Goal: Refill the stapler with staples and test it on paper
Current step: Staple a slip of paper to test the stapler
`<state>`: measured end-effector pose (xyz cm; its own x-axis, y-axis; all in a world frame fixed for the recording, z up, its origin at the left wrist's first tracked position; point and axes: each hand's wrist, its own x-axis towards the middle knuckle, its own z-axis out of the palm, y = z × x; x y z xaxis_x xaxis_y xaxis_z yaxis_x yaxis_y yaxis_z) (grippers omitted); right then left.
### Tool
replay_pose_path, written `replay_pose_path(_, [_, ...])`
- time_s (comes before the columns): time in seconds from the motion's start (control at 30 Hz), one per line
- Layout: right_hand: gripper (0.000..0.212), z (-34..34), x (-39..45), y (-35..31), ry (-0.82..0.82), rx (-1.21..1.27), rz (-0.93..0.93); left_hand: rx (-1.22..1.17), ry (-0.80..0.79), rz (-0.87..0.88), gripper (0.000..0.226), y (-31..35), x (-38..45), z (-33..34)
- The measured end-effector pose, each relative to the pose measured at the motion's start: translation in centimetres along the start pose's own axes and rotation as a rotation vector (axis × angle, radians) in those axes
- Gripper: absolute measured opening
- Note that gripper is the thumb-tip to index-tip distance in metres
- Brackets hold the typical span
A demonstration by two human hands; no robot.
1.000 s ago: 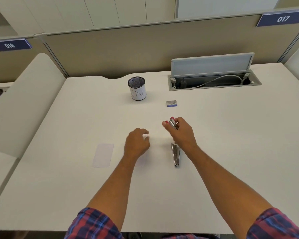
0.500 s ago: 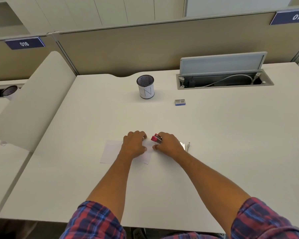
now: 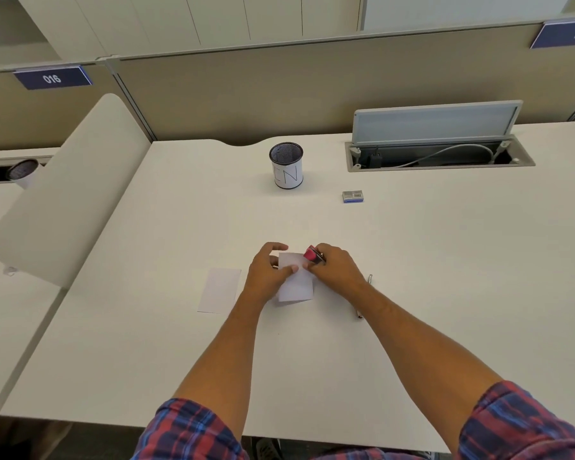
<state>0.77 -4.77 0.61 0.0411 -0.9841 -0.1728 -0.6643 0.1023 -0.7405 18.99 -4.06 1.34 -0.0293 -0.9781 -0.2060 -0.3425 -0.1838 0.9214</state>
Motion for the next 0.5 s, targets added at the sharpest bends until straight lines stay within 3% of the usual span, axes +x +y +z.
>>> replay_pose_path(0.1, [0.010,-1.3,0.0,-0.2,0.065,0.061,-0.034,-0.296,-0.022,-0.136,0.052,0.0,-0.3,0.3])
replay_pose_path(0.17, [0.014,-2.1,-0.1,-0.2,0.119,0.071,-0.057,-0.365,-0.073,-0.218,0.050,-0.3,-0.6,0.8])
replay_pose_path(0.33, [0.015,-3.5,-0.6,0.4,0.152,-0.025,-0.181,-0.477,-0.090,-0.269,0.016,-0.2,-1.4,2.3])
replay_pose_path(0.5, [0.021,-4.5,-1.4,1.6,0.072,-0.386,-0.404,-0.689,-0.084,-0.317,0.023,1.5,-1.6,2.7])
